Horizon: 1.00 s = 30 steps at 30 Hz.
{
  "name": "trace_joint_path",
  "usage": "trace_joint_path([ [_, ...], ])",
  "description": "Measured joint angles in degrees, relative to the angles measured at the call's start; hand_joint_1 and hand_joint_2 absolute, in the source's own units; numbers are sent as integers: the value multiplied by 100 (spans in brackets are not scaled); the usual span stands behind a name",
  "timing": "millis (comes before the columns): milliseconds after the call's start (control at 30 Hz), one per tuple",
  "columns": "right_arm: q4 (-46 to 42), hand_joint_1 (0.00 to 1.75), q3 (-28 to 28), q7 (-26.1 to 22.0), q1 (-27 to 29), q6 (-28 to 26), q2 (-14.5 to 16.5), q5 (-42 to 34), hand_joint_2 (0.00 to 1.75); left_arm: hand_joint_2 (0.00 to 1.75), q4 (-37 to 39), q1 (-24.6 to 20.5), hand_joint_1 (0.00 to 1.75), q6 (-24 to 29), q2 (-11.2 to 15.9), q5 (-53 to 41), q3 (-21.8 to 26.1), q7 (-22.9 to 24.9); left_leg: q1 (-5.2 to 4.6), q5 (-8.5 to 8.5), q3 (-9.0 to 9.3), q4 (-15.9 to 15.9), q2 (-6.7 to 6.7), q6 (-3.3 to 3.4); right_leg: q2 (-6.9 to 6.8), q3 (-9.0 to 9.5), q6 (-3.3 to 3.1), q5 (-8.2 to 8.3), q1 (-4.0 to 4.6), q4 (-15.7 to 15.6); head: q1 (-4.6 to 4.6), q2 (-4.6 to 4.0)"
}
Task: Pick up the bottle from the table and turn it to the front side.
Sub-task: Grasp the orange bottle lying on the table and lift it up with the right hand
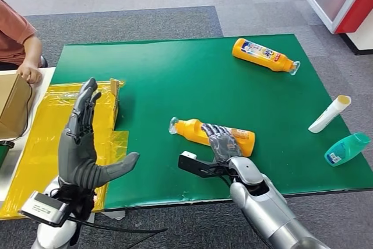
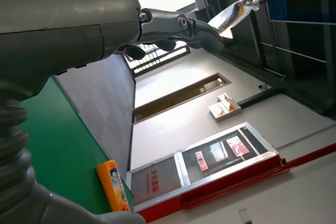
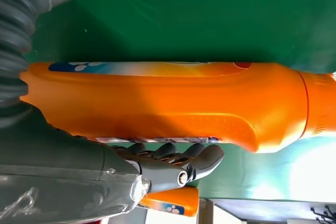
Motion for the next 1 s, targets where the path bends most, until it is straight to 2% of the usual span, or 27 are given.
trace_joint_path([
  [633, 364, 0, 27, 107, -244, -82, 47, 92, 175, 175, 41, -87, 0, 5, 95, 14, -110, 20, 0, 1, 1, 0, 0, 0, 0, 1, 0, 0, 0, 0, 1, 0],
  [1000, 441, 0, -160, 257, -280, -144, 57, 229, 175, 175, 41, -61, 0, 13, 126, 29, -166, 22, 0, 0, 0, 0, 0, 0, 0, -2, 0, 0, 0, 0, 0, 0],
])
